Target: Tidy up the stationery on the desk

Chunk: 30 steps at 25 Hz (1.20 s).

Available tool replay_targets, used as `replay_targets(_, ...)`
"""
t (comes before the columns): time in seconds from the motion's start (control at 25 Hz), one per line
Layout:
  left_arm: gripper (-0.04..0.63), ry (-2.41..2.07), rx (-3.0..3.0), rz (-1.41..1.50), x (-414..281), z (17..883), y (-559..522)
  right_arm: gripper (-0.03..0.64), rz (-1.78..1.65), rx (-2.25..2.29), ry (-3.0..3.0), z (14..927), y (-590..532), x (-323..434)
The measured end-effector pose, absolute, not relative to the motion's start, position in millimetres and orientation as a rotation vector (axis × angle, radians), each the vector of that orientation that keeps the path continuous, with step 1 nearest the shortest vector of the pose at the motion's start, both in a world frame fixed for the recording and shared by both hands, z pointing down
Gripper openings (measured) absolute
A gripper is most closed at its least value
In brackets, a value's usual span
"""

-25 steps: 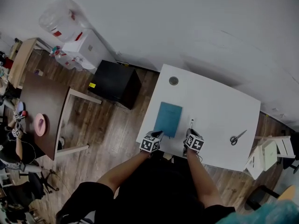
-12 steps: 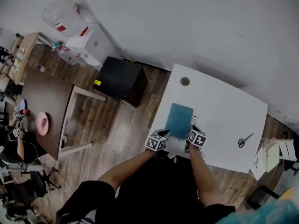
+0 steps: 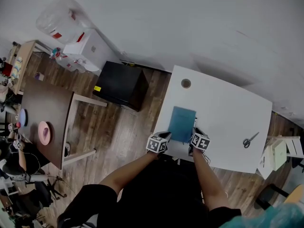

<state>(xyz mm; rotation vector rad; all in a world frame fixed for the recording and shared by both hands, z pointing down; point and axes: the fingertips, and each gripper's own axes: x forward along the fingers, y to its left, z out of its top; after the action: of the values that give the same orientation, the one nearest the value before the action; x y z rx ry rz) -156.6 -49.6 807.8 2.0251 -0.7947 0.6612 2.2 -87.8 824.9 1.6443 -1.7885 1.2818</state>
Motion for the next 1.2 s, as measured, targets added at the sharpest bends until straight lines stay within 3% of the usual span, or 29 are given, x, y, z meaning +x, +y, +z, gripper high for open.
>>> replay_targets(0.76, 0.034, -0.8, 2.035, 0.681, -143, 804, -34, 0.083, 1.474, 1.67, -1.681, 831, -62, 0)
replay_targets(1.2, 0.034, -0.81, 2.042, 0.677, -153, 802, -19, 0.083, 1.338, 1.642, -1.721, 828, -63, 0)
